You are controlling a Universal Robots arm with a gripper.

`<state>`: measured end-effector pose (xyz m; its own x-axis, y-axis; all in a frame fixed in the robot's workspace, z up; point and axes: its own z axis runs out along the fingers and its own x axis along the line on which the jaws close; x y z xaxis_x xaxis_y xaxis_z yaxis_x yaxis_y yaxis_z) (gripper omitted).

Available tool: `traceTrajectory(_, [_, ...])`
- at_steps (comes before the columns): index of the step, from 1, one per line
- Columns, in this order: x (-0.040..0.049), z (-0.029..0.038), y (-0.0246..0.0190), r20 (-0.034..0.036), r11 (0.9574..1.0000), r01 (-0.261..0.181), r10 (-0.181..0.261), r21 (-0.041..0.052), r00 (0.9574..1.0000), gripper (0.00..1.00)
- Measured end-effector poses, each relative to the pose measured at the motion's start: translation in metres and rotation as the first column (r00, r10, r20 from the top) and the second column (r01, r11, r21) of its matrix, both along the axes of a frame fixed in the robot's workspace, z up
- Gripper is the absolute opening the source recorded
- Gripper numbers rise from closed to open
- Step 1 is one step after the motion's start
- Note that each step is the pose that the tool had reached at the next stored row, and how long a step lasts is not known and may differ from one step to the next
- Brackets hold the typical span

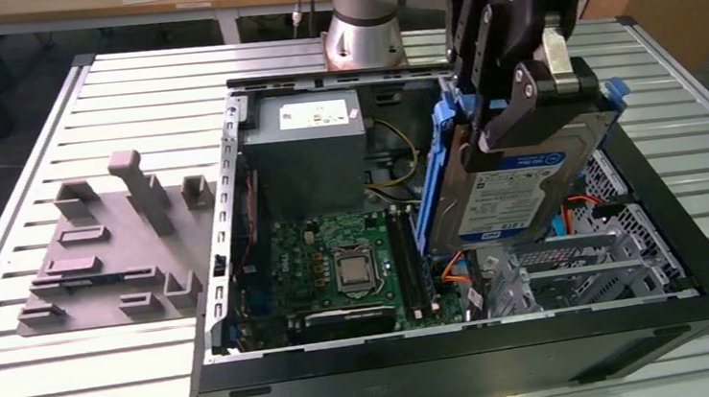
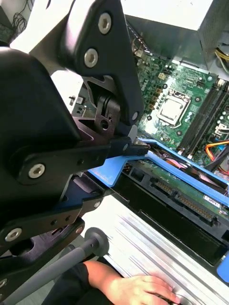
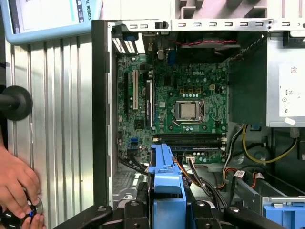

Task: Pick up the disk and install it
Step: 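Insert the disk into the insertion slot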

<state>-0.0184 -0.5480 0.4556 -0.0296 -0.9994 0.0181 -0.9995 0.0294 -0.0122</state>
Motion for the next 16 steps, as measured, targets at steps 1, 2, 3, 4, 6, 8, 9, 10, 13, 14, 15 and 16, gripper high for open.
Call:
traceTrajectory(1, [0.0019, -0.0002, -0.0001, -0.0001, 1.0, 0.0, 0.0, -0.0002, 1.0, 0.36])
traceTrajectory(2, [0.0031, -0.0002, -0.0002, -0.0002, 1.0, 0.0, 0.0, -0.0005, 1.0, 0.36])
traceTrajectory(3, [0.0037, -0.0003, -0.0003, -0.0002, 1.0, 0.0, 0.0, -0.0004, 1.0, 0.36])
traceTrajectory(4, [0.0037, -0.0006, -0.0007, -0.0001, 1.0, 0.0, 0.0, -0.0002, 1.0, 0.36])
traceTrajectory(6, [0.0039, -0.0008, -0.0033, -0.0001, 1.0, 0.0, 0.0, -0.0003, 1.0, 0.36])
traceTrajectory(8, [0.004, -0.001, -0.0064, -0.0001, 1.0, 0.0, 0.0, -0.0004, 1.0, 0.36])
traceTrajectory(9, [0.0043, -0.0011, -0.0073, -0.0001, 1.0, 0.0, 0.0, -0.0003, 1.0, 0.36])
traceTrajectory(10, [0.005, -0.0012, -0.0079, -0.0001, 1.0, 0.0, 0.0, -0.0005, 1.0, 0.36])
traceTrajectory(13, [0.0095, -0.0015, -0.0085, -0.0001, 1.0, 0.0, 0.0, -0.0004, 1.0, 0.36])
traceTrajectory(14, [0.0114, -0.0016, -0.0087, -0.0001, 1.0, 0.0, 0.0, -0.0004, 1.0, 0.36])
traceTrajectory(15, [0.0133, -0.0016, -0.0088, -0.0001, 1.0, 0.0, 0.0, -0.0005, 1.0, 0.36])
traceTrajectory(16, [0.0154, -0.0017, -0.0089, -0.0002, 1.0, 0.0, 0.0, -0.0006, 1.0, 0.36])
